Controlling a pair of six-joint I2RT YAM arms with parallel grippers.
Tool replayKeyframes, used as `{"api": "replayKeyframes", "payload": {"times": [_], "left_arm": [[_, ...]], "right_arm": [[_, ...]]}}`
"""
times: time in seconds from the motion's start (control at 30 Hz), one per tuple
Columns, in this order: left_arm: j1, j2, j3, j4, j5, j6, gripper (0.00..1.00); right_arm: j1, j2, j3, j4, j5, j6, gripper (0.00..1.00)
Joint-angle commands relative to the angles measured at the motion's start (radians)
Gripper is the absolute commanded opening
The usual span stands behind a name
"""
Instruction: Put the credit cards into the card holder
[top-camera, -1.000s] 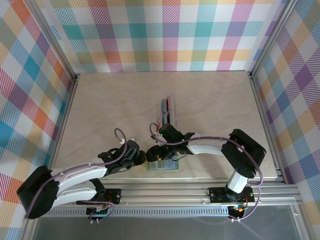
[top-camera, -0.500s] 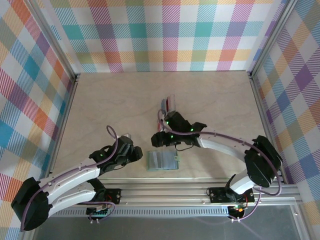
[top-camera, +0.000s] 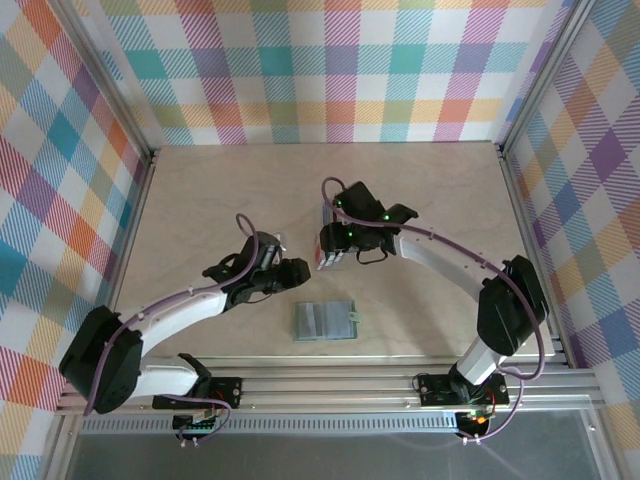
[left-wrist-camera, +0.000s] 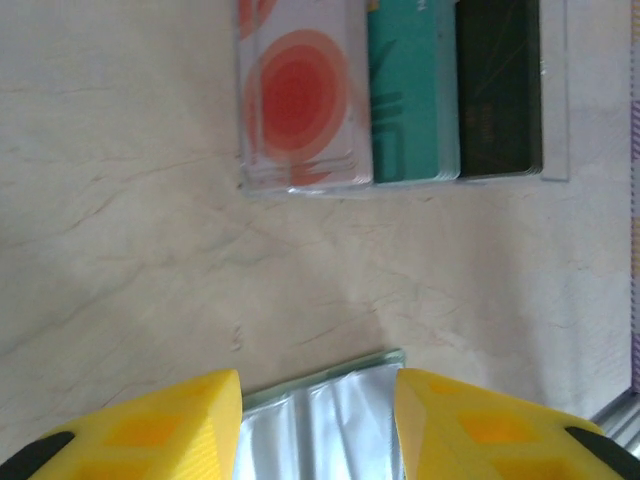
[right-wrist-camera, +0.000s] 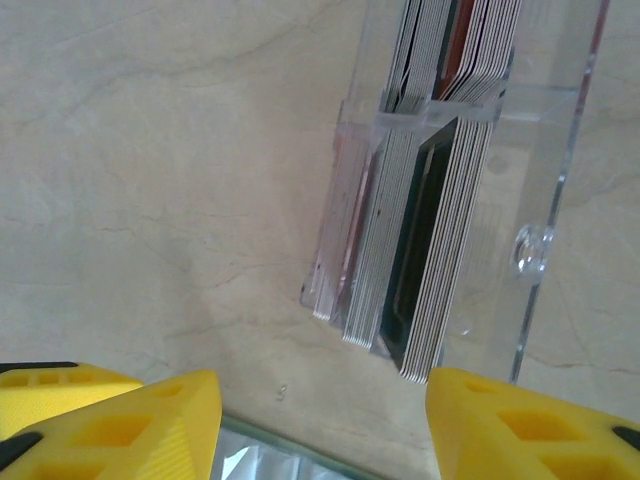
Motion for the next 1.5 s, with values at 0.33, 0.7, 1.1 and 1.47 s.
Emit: {"api": "replayKeyframes", "payload": {"times": [0.33,0.7,1.1,1.47], "left_arm": [[0.073,0.149,0.086,0.09,0.099,0.033,0.44],[0.114,0.224,0.101,0.121,0.136,0.032,0.43],[0.124,0.268,0.115,0.141,0.161,0.032,0.42],[0.128,0.274,0.122,0.139,0.163,0.033,0.42]], "right_arm": [[-0.028,0.156,0.143,-0.097,0.04,-0.063,0.56],[-0.034,0.187,0.145,-0.057,-0.054,-0.078,0.54],[-0.043,0.183,0.153,-0.054,-0.089,-0.089,0.54],[-0.043,0.175,0.178,-0.11,0.052,-0.103,0.56]]}}
